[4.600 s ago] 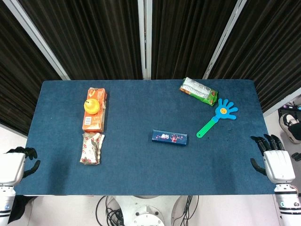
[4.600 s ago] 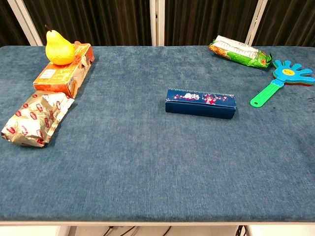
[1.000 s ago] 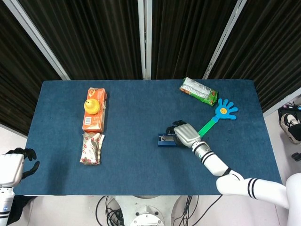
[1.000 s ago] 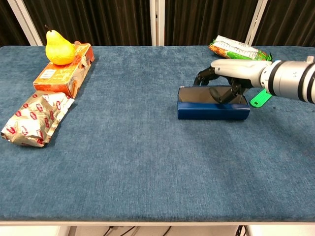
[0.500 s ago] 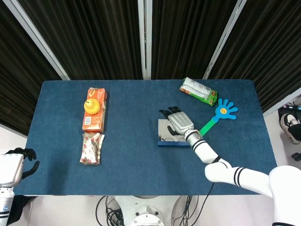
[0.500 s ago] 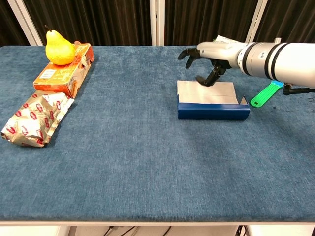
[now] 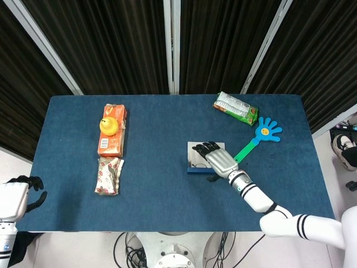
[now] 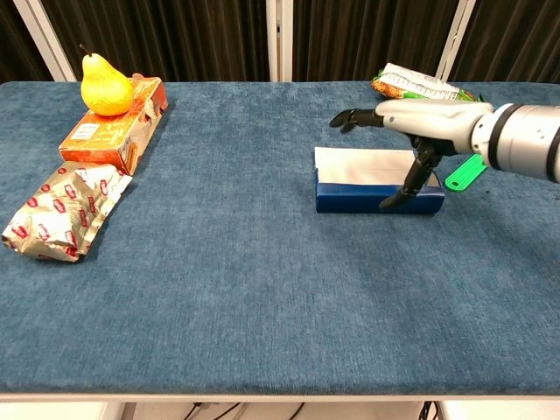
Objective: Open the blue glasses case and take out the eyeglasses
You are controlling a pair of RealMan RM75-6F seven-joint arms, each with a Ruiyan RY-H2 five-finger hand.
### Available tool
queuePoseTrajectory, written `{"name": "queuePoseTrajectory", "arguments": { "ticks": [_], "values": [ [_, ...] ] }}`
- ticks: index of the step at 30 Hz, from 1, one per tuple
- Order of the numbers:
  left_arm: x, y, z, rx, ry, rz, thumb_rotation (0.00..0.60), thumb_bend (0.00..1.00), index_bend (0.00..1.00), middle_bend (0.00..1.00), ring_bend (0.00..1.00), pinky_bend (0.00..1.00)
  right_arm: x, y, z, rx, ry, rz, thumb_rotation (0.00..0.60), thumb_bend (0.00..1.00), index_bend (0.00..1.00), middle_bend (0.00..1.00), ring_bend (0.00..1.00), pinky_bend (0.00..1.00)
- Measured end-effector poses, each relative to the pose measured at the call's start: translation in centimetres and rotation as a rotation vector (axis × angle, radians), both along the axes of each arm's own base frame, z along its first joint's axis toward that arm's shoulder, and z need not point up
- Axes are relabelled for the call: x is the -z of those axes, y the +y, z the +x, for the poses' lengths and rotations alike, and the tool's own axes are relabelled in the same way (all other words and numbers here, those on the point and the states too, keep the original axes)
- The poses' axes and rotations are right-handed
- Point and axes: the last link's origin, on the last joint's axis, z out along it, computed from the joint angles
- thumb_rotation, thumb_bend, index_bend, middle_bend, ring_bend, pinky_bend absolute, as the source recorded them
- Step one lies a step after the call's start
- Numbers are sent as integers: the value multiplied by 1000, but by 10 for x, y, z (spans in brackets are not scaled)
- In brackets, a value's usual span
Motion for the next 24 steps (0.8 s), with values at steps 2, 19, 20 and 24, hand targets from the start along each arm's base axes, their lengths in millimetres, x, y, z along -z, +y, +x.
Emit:
{"name": "queuePoseTrajectory", "arguments": {
  "ticks": [2, 19, 20, 24],
  "values": [
    [0, 0, 0, -1, -3, 0, 600, 284, 571, 576, 458, 541, 6, -4, 2, -4, 8, -2, 600, 64, 0, 43, 0, 0],
    [-1, 0, -1, -1, -20, -4, 600, 283, 571, 576, 458, 541, 52, -92, 49, 76, 7, -115, 600, 176, 0, 76, 0, 0],
    [-1, 0, -2, -1, -20, -4, 600, 283, 571, 576, 458, 541, 51, -95, 51, 84, -1, -121, 600, 177, 0, 82, 0, 0],
    [-1, 1, -2, -1, -19, -8, 600, 283, 571, 576, 458, 541, 46, -93, 53, 85, -34, -114, 600, 243, 0, 135, 0, 0]
  ]
}}
